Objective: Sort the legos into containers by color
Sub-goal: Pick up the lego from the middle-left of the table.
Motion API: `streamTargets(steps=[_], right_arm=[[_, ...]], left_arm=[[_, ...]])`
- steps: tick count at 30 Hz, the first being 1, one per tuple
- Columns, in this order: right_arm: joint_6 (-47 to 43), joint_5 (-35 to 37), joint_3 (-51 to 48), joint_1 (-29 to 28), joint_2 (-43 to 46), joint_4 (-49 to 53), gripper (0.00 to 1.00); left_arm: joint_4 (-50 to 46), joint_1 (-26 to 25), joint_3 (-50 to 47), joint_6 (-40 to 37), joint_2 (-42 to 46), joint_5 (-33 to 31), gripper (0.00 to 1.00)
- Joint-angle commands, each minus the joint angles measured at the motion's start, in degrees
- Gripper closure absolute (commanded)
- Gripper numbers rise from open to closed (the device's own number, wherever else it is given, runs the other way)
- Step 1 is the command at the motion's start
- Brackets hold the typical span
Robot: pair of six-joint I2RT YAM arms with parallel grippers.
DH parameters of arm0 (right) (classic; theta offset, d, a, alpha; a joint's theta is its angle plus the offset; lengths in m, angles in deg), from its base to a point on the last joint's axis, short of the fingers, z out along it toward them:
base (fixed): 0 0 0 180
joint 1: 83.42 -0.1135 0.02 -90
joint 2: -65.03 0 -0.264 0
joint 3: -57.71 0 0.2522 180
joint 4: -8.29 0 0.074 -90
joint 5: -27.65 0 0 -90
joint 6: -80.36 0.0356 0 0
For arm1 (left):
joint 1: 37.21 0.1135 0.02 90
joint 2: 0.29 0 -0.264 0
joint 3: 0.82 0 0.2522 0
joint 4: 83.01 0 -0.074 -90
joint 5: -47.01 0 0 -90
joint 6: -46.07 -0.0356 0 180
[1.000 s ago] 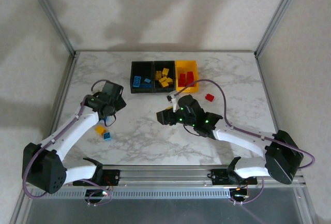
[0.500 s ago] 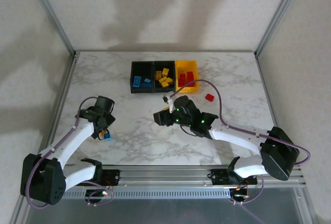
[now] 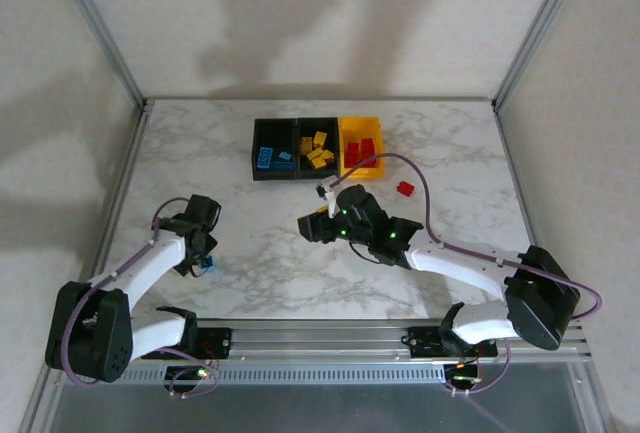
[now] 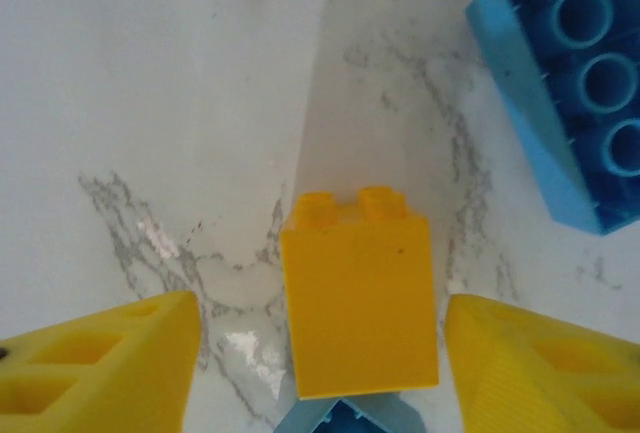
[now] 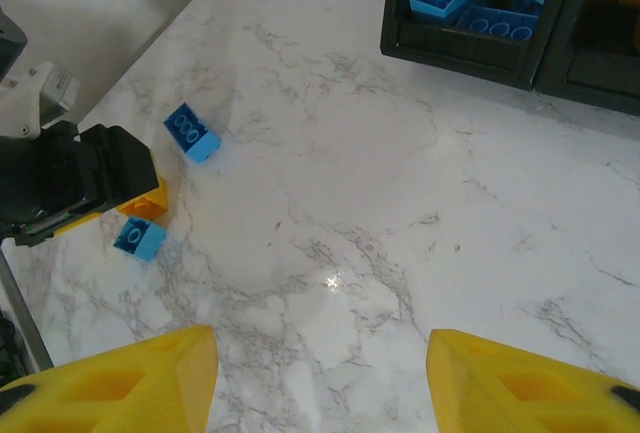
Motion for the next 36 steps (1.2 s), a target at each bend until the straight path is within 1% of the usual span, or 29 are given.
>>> streamTargets(steps=[1, 3, 5, 9, 11, 12, 16, 18, 21, 27, 29, 32, 36], right_arm=[[-0.7, 1.3, 1.1, -0.3, 1.9, 0.5, 0.43], [-0.5, 1.4, 0.9, -0.4, 2.1, 0.5, 0.43], [-0.4, 1.6, 0.8, -0.3, 2.3, 0.7, 0.43], [-0.4, 2.2, 0.7, -0.3, 2.5, 1.1, 0.43], [-0.5, 2.3, 0.6, -0.4, 2.8, 1.1, 0.43], [-0.5, 2.4, 0.6, -0.3, 3.0, 1.3, 0.43], [-0.4, 3.0, 0.4, -0.3, 3.6, 1.7, 0.43], [-0.3, 3.4, 0.4, -0.3, 4.0, 1.9, 0.43], [-0.2, 3.6, 0.2, -0.2, 4.9, 2.0, 0.43], [0.5, 4.5, -0.1, 1.1, 7.4, 3.2, 0.43], [0.9, 4.7, -0.2, 1.9, 8.2, 4.0, 0.43], [1.9, 5.9, -0.2, 3.1, 9.4, 5.6, 0.43], [3.5, 7.6, -0.8, 4.9, 11.1, 7.9, 0.43]], left_arm=[[2.0, 0.7, -0.5, -0.6, -1.0, -2.6, 0.43], [2.4, 1.1, -0.7, -1.3, -1.6, -2.9, 0.51], [2.7, 1.7, -1.1, -1.7, -1.7, -2.8, 0.53], [3.5, 2.4, -2.5, -2.0, -0.8, -2.6, 0.52], [3.8, 2.4, -2.8, -2.0, -0.8, -2.1, 0.59], [3.8, 2.3, -2.8, -2.1, -0.8, -2.0, 0.61], [2.7, 2.3, -1.6, -2.2, 0.8, -1.2, 0.62], [1.7, 2.3, -0.3, -2.3, 2.2, -1.1, 0.65], [0.0, 2.3, 2.5, -2.9, 3.8, -0.9, 0.66], [0.2, 1.9, 8.5, -4.1, 4.3, 2.8, 0.67], [1.3, 1.2, 10.5, -4.0, 3.6, 4.3, 0.67], [2.7, -1.3, 14.7, -3.8, 0.8, 5.3, 0.66], [5.0, -7.0, 21.3, -3.2, -5.4, 4.6, 0.66]])
